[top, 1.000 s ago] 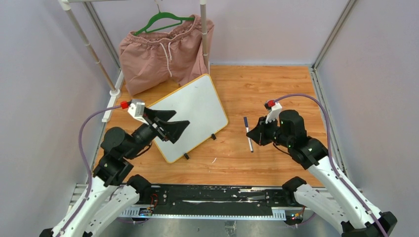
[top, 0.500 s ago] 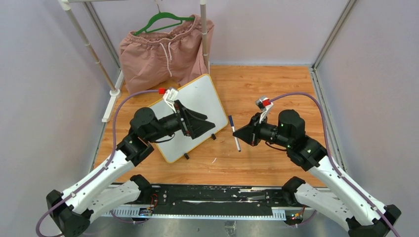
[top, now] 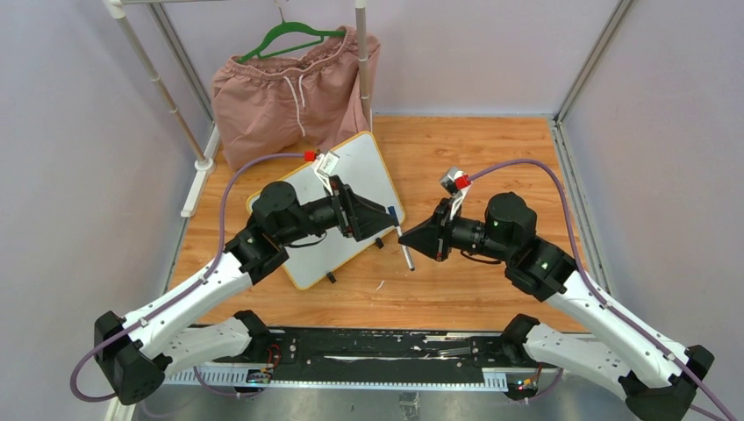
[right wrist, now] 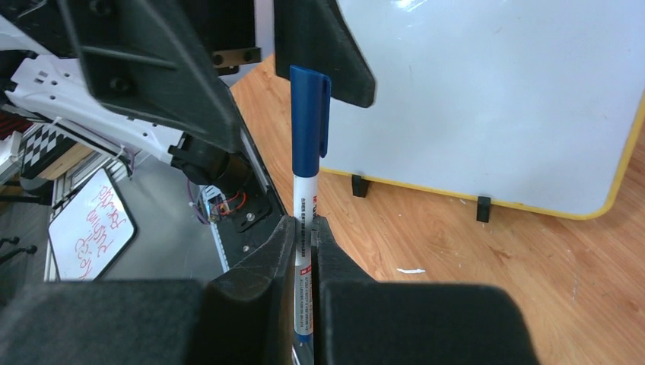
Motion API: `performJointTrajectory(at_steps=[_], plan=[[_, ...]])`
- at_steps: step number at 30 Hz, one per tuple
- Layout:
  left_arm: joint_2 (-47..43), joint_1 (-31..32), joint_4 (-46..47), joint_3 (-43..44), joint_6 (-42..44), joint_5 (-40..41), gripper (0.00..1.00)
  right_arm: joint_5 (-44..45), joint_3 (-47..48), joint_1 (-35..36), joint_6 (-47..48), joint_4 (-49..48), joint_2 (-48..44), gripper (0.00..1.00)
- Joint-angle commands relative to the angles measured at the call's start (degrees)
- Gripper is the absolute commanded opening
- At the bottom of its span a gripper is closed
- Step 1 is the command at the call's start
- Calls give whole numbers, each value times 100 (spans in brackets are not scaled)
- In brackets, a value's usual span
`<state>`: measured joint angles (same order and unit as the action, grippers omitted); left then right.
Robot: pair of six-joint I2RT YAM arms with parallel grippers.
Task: Write a sentence on the whiteboard
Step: Open the whiteboard marker at the center of the board.
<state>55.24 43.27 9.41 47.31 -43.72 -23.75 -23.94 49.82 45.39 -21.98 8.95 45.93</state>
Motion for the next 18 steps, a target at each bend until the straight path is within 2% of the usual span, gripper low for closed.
performJointTrajectory(at_steps=[1, 14, 18], plan=[[66, 55, 217, 258, 22, 0, 71, 43, 291, 229, 41, -128, -35, 0], [98, 136, 306, 262, 4, -186, 44, 217, 313, 408, 139, -90, 29, 0], [105, 169, 316, 244, 13, -273, 43, 271, 328, 424, 153, -86, 42, 0]])
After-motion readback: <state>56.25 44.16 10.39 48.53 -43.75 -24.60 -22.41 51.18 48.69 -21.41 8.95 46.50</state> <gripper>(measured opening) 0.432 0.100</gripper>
